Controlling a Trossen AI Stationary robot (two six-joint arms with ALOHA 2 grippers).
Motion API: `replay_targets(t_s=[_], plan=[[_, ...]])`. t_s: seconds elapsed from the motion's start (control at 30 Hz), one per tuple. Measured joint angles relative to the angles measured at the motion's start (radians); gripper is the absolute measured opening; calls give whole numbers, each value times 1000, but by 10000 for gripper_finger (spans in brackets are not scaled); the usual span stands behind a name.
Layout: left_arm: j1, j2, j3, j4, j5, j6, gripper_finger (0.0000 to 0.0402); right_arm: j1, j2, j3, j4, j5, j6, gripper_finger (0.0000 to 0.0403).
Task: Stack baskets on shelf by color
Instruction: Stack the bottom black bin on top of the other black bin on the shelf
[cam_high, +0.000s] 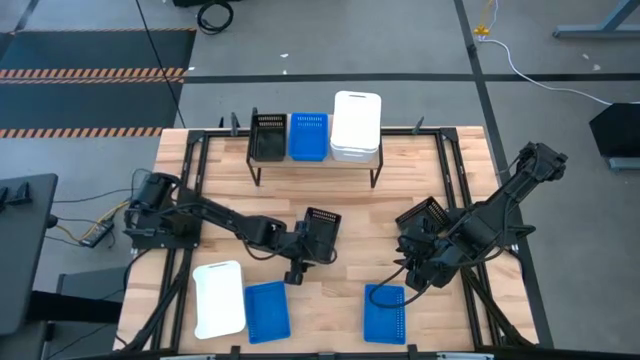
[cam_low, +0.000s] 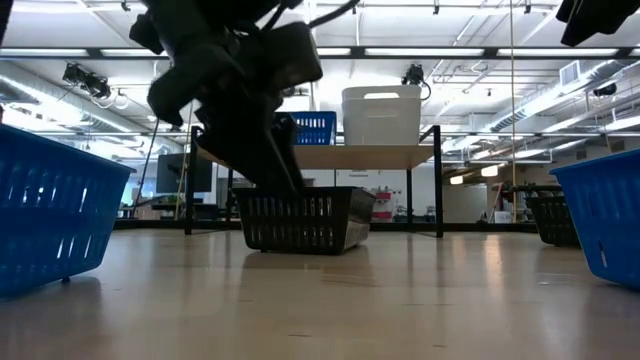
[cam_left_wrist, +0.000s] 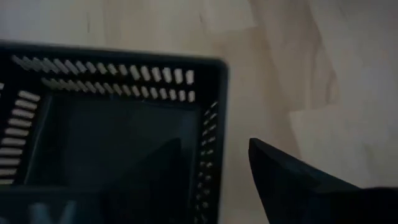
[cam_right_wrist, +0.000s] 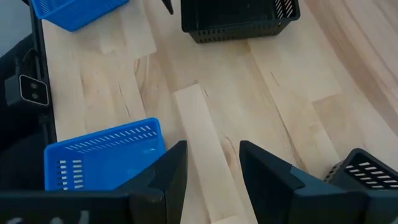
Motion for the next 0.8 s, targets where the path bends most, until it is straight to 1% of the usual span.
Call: replay_targets(t_s=[0.17, 0.27, 0.37, 0.43, 0.6, 0.67, 0.8], plan=[[15, 10, 0, 5, -25, 0, 205, 0, 0, 0, -2, 0, 0, 153], [20, 10, 0, 0, -31, 8, 192, 1, 0, 0, -3, -1, 1, 153], [13, 10, 0, -18, -31, 49, 160, 9, 0, 0, -3, -1, 4, 153], [5, 10, 0, -28, -27, 53, 129, 18, 0, 0, -3, -1, 12, 153], [-9, 10, 0, -34, -7, 55, 28, 43, 0, 0, -2, -1, 38, 153], [-9, 10, 0, -28, -8, 57, 15, 52, 0, 0, -2, 0, 49, 153], [-8, 10, 3, -4, -18, 85, 17, 70, 0, 0, -2, 11, 59, 153]])
